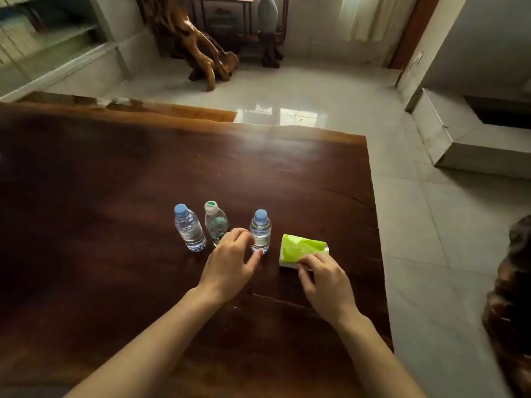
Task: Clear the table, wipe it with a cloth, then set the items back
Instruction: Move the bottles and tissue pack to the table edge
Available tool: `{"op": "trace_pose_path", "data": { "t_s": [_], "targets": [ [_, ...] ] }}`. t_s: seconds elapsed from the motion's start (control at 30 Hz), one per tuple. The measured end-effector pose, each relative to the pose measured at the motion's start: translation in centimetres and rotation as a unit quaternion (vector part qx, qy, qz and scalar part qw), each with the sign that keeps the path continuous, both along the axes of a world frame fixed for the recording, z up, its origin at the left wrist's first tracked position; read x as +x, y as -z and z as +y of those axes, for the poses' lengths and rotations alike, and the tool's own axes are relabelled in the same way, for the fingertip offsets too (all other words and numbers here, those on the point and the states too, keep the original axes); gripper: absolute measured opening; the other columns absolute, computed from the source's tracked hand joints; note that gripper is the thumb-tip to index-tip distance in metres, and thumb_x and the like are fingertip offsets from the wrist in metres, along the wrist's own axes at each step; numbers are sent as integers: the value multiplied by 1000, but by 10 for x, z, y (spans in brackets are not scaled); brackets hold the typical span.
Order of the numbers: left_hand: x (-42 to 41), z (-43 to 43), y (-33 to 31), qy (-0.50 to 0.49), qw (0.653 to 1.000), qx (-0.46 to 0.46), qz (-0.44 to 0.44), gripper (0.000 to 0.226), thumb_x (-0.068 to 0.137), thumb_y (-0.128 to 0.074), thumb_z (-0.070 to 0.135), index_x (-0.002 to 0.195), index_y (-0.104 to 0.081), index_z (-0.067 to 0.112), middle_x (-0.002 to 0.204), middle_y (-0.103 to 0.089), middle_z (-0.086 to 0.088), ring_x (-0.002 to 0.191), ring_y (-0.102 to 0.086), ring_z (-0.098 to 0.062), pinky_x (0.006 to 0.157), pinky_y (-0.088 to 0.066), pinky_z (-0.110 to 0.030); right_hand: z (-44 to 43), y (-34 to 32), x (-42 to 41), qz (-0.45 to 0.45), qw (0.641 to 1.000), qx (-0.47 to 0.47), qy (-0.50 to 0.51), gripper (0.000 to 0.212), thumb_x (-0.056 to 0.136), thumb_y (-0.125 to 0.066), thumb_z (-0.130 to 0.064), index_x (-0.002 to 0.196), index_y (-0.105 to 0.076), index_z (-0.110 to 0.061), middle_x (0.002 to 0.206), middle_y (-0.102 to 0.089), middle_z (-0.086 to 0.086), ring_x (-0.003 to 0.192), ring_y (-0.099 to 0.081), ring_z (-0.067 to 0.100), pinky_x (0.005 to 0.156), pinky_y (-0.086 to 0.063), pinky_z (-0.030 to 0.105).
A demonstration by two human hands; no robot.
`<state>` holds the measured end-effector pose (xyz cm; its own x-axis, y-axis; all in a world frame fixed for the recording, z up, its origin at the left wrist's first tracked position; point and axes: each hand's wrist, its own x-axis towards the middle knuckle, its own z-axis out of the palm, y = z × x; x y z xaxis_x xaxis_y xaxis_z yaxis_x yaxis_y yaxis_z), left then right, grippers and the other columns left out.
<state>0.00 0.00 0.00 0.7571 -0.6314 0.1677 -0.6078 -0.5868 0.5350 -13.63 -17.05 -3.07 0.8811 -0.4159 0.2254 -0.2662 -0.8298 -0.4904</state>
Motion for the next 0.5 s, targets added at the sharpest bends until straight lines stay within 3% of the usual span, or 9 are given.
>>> {"op": "trace_pose_path", "data": {
  "t_s": [0.2,0.37,0.5],
  "targets": [
    [20,-33,28,-32,999,3,26,60,86,-74,32,137,-49,12,136,-52,-3,129,-51,-22,107,-44,-38,-36,38,22,47,999,21,-4,17,88,-70,-22,103,-72,-14,100,-69,1,94,-64,23,80,-55,36],
    [39,-52,58,-86,995,-18,46,82,82,-77,36,148,-34,13,147,-41,-5,138,-40,-20,111,-32,-27,-61,71,43,77,997,11,-25,34,85,-71,-26,115,-69,-11,111,-67,5,104,-62,25,92,-53,37],
    [48,-61,83,-146,981,-53,117,93,78,-82,36,152,-29,16,150,-42,-4,137,-44,-20,112,-40,-39,-78,97,57,120,992,7,-34,54,81,-74,-31,128,-62,-7,126,-61,11,118,-57,30,103,-47,41]
  ]
}}
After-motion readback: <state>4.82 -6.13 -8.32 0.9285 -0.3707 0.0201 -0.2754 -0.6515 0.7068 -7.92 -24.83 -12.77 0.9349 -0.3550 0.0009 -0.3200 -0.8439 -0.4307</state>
